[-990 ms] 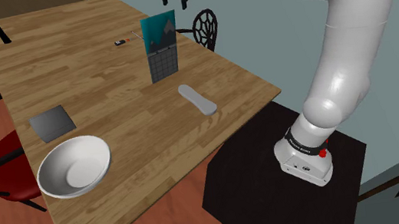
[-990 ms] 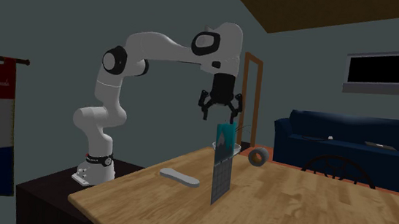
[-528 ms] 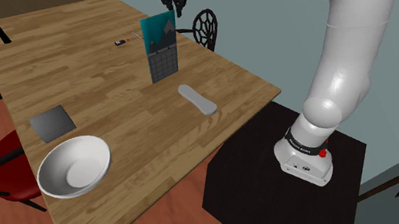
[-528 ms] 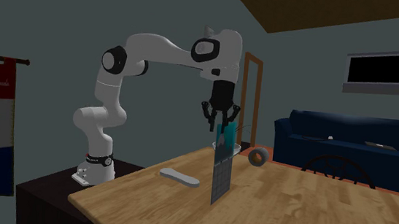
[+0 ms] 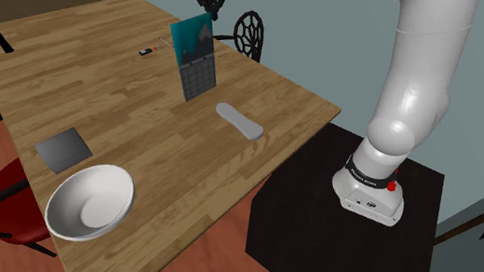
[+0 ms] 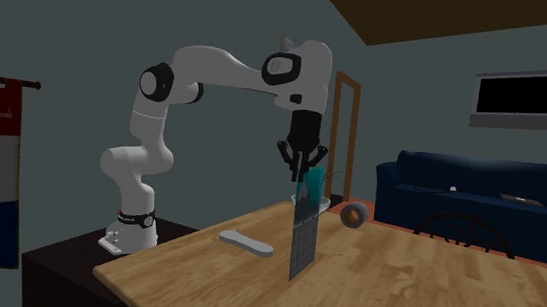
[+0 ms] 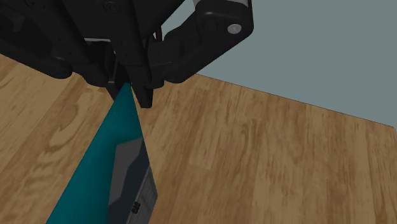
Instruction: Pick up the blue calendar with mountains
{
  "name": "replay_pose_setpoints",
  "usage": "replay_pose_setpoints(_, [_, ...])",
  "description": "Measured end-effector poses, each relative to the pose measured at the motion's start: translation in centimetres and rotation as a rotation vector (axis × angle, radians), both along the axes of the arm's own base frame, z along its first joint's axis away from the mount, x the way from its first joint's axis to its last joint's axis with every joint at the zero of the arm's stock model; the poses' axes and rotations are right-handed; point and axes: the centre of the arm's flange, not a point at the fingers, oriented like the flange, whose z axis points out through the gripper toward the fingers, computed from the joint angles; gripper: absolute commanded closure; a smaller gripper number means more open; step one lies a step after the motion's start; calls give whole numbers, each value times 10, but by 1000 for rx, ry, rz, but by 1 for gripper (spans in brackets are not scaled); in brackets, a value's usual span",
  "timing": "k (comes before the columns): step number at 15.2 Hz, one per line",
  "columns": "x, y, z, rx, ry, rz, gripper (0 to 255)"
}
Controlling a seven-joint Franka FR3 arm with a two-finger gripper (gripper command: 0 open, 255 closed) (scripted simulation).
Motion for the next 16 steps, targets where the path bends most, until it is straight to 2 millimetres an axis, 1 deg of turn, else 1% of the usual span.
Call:
replay_pose_setpoints(5, [0,0,20,0,1,0,255])
replay_pose_setpoints(16, [-1,0,76,0,1,1,255])
